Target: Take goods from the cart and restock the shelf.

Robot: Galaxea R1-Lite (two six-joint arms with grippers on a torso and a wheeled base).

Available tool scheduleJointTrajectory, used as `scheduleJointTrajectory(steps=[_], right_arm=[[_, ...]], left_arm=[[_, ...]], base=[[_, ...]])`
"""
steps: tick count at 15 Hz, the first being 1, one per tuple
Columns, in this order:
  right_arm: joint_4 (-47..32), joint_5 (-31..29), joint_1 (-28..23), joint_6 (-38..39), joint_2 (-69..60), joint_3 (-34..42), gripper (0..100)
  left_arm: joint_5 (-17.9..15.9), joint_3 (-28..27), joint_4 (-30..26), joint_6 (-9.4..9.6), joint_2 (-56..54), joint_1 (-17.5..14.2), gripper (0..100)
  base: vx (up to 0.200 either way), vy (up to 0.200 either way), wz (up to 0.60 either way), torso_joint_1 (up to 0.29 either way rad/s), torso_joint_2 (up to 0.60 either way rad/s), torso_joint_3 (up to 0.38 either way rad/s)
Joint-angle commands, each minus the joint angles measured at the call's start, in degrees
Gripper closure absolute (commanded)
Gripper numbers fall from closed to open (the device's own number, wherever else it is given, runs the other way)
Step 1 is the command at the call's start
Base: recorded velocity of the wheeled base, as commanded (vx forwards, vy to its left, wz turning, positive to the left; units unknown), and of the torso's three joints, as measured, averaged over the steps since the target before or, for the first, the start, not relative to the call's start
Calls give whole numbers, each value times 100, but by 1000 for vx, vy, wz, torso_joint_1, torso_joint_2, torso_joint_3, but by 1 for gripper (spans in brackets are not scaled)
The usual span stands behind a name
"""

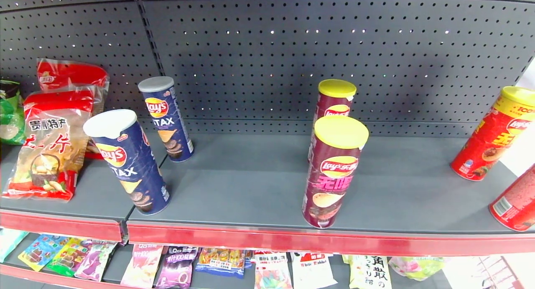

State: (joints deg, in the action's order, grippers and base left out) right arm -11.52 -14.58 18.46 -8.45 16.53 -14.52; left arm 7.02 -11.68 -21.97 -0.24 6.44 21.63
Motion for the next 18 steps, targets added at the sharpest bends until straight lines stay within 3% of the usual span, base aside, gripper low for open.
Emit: scheduleJointTrajectory(steps=[1, 7, 10, 11, 12, 13, 15, 16, 18], right_arm=[[1, -1, 0, -8, -194, 2, 0], [1, -1, 0, -8, -212, 19, 0], [1, -36, -44, 1, -291, 10, 0], [36, -19, -193, 27, -317, 10, 0], [53, -1, -281, 80, -352, 10, 0], [9, 8, -519, 265, -642, 107, 0], [1, 25, -562, 247, -976, 248, 0], [1, 34, -571, 221, -1082, 309, 0], [62, 25, -580, 212, -1082, 485, 0]], left_arm=[[1, -1, -1, -2, 16, -1, 0], [-8, -1, -1, 7, -2, 8, 0], [-236, -1, 8, 60, 59, 52, 0], [-518, -19, 131, 297, 270, 96, 0], [-711, -36, 290, 367, 455, 123, 0], [-1106, -115, 1160, 455, 1325, 131, 0], [-1150, -282, 2285, 455, 2441, 131, 0], [-1159, -449, 3190, 473, 3452, 184, 0], [-1124, -449, 3779, 543, 4366, 729, 0]], base=[[0, 0, -600, 2, 2, 12], [0, 0, -100, 1, 0, 1], [0, 0, 0, 0, 0, 0], [0, 0, 0, 0, 0, 0], [0, 0, 0, 0, 0, 0], [0, 0, 0, 0, 0, 0], [0, 0, 0, 0, 0, 0], [0, 0, 0, 0, 0, 0], [0, 0, 0, 0, 0, 0]])
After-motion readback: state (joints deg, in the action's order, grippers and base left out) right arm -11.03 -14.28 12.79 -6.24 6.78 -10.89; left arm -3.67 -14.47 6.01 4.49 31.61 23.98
